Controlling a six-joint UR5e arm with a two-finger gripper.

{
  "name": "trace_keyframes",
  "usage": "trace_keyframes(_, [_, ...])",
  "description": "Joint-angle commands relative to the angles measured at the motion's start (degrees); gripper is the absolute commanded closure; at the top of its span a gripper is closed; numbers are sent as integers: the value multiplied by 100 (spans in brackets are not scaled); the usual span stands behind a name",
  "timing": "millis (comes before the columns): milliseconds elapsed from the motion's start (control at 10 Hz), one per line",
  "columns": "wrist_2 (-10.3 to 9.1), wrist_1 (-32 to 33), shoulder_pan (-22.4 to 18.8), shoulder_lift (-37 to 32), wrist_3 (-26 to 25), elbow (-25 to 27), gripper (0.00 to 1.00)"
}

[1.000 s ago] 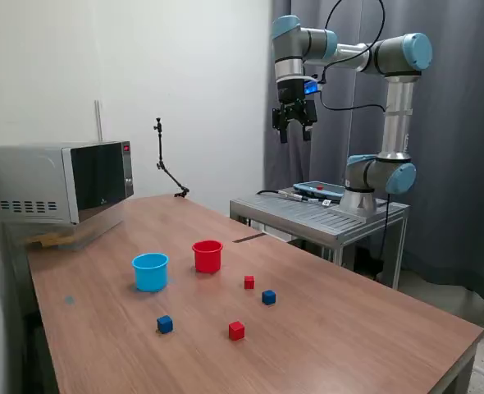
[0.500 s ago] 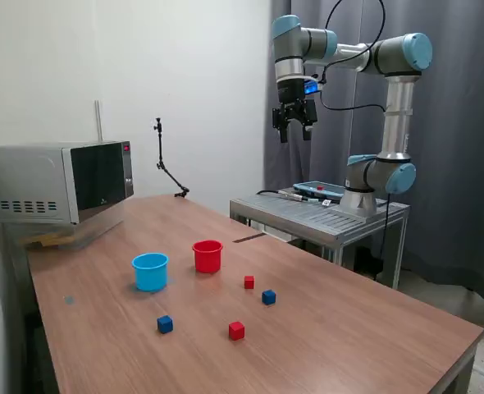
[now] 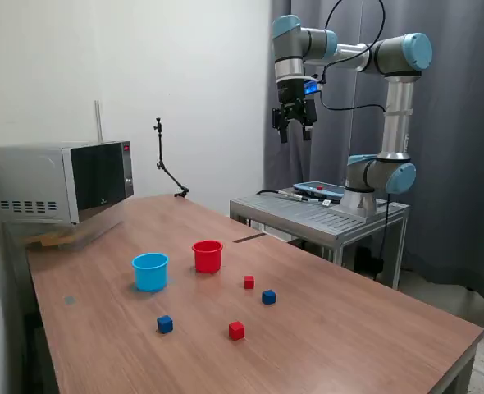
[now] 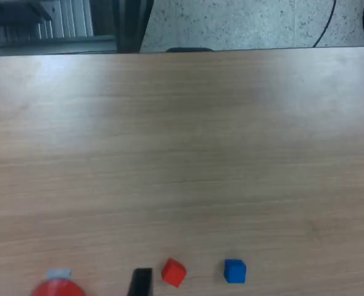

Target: Place red objects in the red bin, and blue objects in the blue bin.

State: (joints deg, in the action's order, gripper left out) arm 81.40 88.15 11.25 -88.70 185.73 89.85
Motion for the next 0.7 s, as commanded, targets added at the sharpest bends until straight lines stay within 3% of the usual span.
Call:
trace_keyframes(0, [-10,0,0,63,-11,-2,0])
trace_keyframes(200, [-1,0,0,177,-124,-2,0])
trace_keyframes(300, [8,35,0,291,-473,-20,0])
trace_keyframes(600, [8,53,-9,415,-520,-64,0])
